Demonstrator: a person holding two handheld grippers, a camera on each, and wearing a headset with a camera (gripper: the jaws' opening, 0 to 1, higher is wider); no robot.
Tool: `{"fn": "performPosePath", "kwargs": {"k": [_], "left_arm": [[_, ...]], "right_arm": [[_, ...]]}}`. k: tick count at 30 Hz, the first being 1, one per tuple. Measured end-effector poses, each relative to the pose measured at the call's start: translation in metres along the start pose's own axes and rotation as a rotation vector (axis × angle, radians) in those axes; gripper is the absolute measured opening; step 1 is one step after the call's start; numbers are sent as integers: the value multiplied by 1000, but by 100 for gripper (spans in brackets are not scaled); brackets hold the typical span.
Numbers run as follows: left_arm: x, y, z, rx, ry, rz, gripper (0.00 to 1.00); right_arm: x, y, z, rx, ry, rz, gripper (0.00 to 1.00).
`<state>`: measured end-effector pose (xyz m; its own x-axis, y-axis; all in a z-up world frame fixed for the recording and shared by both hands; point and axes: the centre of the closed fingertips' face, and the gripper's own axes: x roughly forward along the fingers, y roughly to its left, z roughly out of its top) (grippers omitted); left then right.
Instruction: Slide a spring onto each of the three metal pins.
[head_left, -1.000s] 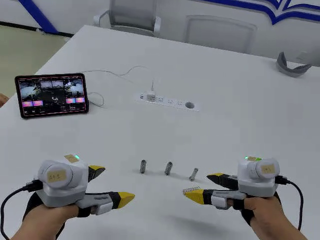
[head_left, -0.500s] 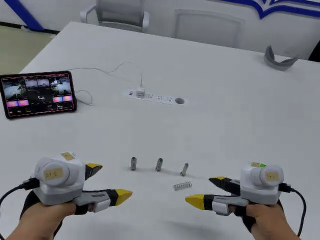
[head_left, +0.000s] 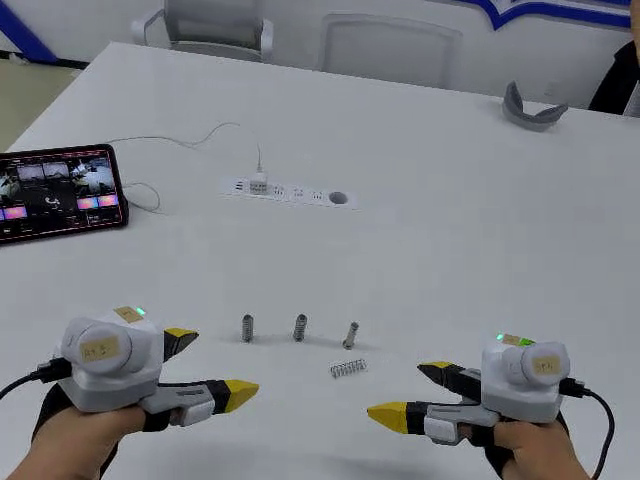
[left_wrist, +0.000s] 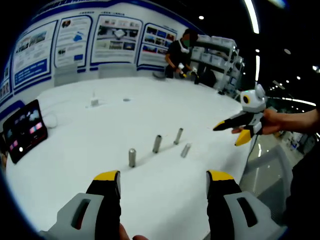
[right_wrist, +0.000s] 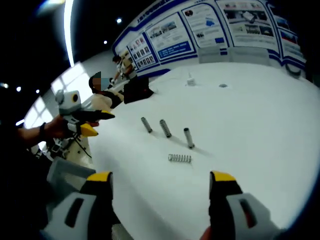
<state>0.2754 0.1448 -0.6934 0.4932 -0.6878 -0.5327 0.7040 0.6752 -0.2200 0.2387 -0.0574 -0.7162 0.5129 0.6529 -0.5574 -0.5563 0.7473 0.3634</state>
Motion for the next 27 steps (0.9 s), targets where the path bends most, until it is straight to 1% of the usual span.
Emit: {"fn": "performPosePath", "kwargs": {"k": [4, 10, 16, 20, 27], "left_arm": [[6, -6, -2, 13, 16, -19, 71], [15, -18, 2, 29, 25, -49, 71], [26, -28, 3, 48, 35, -77, 71], [32, -36, 1, 63, 51, -98, 71], [46, -45, -2, 77, 70, -127, 71]], "right_arm": [[-6, -1, -3, 9, -6, -11, 81], [-15, 0, -10, 26, -17, -24, 82], [-19, 1, -18, 40, -18, -29, 83], [-21, 3, -21, 47, -18, -30, 83], [-26, 6, -24, 50, -19, -29, 84]]}}
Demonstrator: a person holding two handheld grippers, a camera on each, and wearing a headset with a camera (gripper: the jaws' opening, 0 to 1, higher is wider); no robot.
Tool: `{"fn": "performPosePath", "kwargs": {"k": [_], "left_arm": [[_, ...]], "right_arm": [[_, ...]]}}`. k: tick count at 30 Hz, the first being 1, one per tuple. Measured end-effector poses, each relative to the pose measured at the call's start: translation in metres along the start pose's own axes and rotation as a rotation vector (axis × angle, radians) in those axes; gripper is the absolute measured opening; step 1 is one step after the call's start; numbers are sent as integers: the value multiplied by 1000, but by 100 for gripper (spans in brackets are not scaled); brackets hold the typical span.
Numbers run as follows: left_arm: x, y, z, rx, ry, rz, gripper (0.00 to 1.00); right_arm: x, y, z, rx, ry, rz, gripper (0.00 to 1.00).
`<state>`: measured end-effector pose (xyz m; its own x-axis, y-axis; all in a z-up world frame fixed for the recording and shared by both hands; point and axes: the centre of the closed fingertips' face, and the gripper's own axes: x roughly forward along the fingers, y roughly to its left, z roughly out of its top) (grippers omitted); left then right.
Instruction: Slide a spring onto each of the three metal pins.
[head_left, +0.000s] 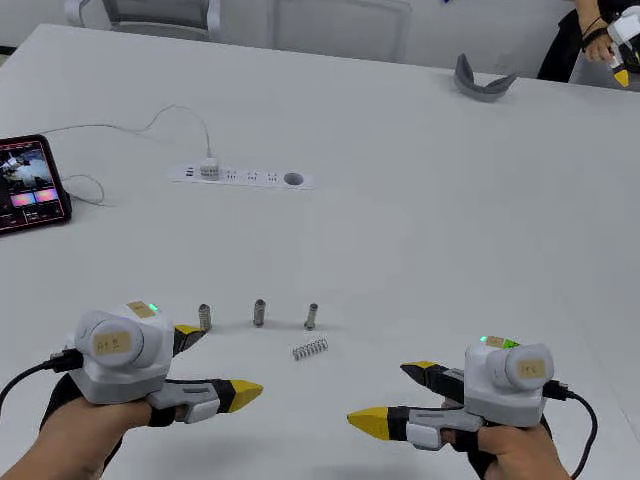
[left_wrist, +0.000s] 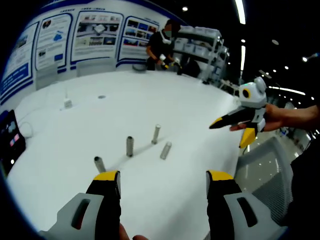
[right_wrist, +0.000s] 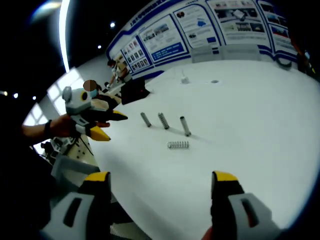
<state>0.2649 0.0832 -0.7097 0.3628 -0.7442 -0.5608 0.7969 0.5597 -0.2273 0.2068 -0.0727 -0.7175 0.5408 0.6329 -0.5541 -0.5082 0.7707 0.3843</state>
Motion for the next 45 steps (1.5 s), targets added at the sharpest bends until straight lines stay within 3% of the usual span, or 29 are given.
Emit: {"fn": "performPosePath", "kwargs": {"k": [18, 38, 45], "left_arm": [[40, -17, 6, 42, 42, -74, 70], [70, -24, 0, 60, 87, -103, 66], [86, -24, -3, 65, 105, -101, 60]], "right_arm": [[-7, 12, -9, 31, -14, 5, 86], [-7, 16, -10, 44, -21, 11, 86], [-10, 16, -10, 51, -23, 9, 86]]}}
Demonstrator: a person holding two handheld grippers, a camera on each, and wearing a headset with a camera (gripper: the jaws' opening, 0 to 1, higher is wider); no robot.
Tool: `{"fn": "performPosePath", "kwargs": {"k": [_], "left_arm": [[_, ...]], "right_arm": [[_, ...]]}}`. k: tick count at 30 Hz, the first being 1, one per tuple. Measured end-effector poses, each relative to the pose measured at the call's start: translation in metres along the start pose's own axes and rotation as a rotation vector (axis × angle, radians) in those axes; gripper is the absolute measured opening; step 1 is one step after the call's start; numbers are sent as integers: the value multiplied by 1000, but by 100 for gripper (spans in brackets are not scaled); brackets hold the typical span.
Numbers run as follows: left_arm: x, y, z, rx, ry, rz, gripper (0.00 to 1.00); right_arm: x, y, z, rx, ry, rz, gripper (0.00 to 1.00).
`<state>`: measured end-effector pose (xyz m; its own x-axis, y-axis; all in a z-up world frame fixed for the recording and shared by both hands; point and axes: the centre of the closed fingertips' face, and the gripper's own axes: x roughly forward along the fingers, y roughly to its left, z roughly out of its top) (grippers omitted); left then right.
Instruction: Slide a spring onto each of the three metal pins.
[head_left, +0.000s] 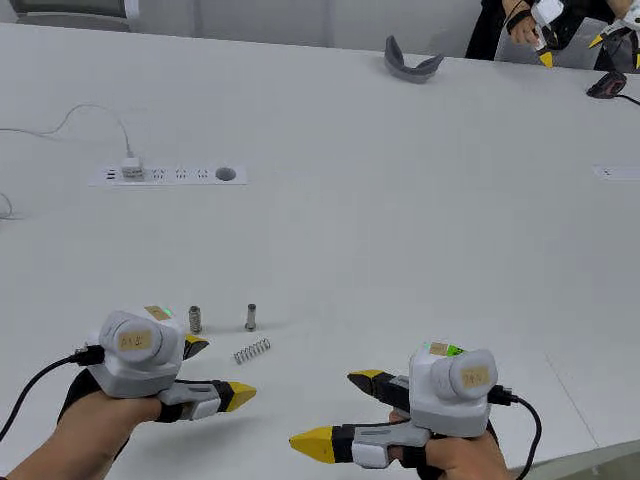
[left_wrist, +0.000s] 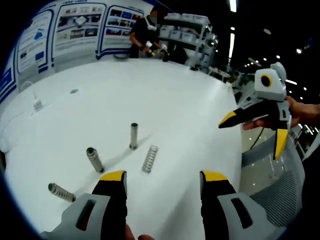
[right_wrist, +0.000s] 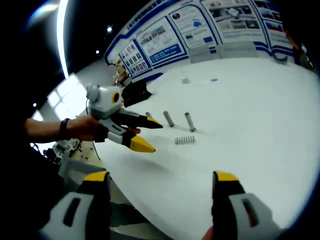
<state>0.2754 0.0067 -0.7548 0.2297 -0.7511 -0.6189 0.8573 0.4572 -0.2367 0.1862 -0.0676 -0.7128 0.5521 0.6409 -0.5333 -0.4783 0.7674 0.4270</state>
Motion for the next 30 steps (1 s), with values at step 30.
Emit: {"fn": "performPosePath", "kwargs": {"k": [30], "left_arm": [[52, 18, -8, -42, 7, 52, 26]], "right_arm": [[-4, -3, -9, 32, 4, -10, 84]]}}
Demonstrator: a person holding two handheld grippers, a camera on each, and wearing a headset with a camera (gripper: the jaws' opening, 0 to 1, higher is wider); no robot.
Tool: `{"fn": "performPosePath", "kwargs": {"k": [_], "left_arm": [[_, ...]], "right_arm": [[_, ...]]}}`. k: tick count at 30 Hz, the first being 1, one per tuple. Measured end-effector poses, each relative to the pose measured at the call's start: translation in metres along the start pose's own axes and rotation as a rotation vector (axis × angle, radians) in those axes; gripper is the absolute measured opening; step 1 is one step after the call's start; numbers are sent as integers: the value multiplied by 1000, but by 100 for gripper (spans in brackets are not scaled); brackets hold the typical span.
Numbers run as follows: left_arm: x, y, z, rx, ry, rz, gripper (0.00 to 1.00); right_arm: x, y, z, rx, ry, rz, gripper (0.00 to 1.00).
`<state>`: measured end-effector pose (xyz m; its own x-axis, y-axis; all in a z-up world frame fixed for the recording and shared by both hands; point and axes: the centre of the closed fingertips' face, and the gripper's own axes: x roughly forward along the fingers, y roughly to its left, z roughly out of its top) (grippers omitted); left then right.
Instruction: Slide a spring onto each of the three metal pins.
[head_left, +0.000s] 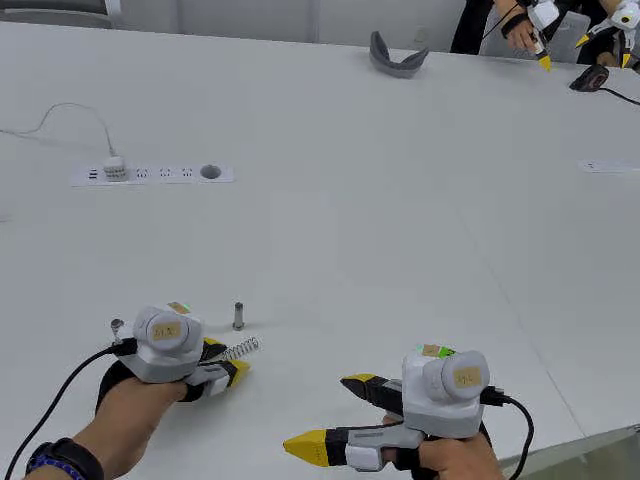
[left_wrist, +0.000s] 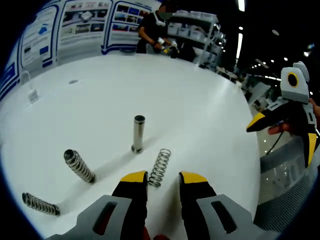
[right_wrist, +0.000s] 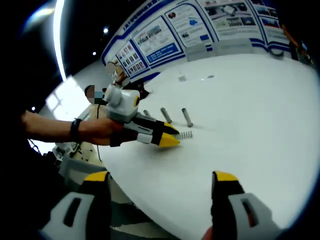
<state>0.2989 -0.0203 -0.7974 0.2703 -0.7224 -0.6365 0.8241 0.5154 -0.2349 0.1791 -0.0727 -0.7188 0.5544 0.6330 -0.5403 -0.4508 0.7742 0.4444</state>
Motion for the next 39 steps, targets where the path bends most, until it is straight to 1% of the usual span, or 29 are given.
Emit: {"fn": "performPosePath", "kwargs": {"k": [2, 4, 5, 6, 7, 8, 9, 12, 15, 19, 24, 28, 34, 39], "left_arm": [[1, 1, 1, -4, -7, 9, 22], [3, 2, 2, 5, -9, 22, 19], [3, 3, 2, 18, -7, 32, 17], [4, 5, 2, 53, -4, 44, 15], [3, 5, 2, 70, -2, 50, 14], [2, 7, 2, 81, -1, 68, 12], [2, 6, 2, 79, -4, 63, 12], [1, 6, 0, 97, 3, 68, 12], [-3, 11, -2, 89, 8, 99, 11], [-10, 8, -6, 77, 3, 100, 11], [-21, 4, -14, 39, -6, 96, 11], [-30, 1, -22, 36, -3, 93, 11], [-45, 7, -29, 18, -3, 100, 11], [-58, 11, -29, 8, -14, 101, 11]], "right_arm": [[0, 0, 0, 3, -3, -1, 84], [-1, 0, 0, 6, -5, -2, 84], [-1, -1, 0, 6, -5, -2, 84], [0, 0, 0, 7, -5, -2, 84], [0, 0, -1, 7, -5, -2, 84], [0, 0, 0, 8, -6, -2, 84], [0, 1, 0, 9, -6, -1, 84], [1, 1, -1, 10, -5, 0, 84], [2, 2, -2, 9, -5, 2, 84], [5, 3, -3, 21, -8, 1, 84], [9, 8, -1, 16, -10, 9, 84], [11, 9, -1, 20, -12, 13, 84], [13, 10, -2, 16, -2, 17, 83], [14, 12, 1, 17, -3, 25, 83]]}}
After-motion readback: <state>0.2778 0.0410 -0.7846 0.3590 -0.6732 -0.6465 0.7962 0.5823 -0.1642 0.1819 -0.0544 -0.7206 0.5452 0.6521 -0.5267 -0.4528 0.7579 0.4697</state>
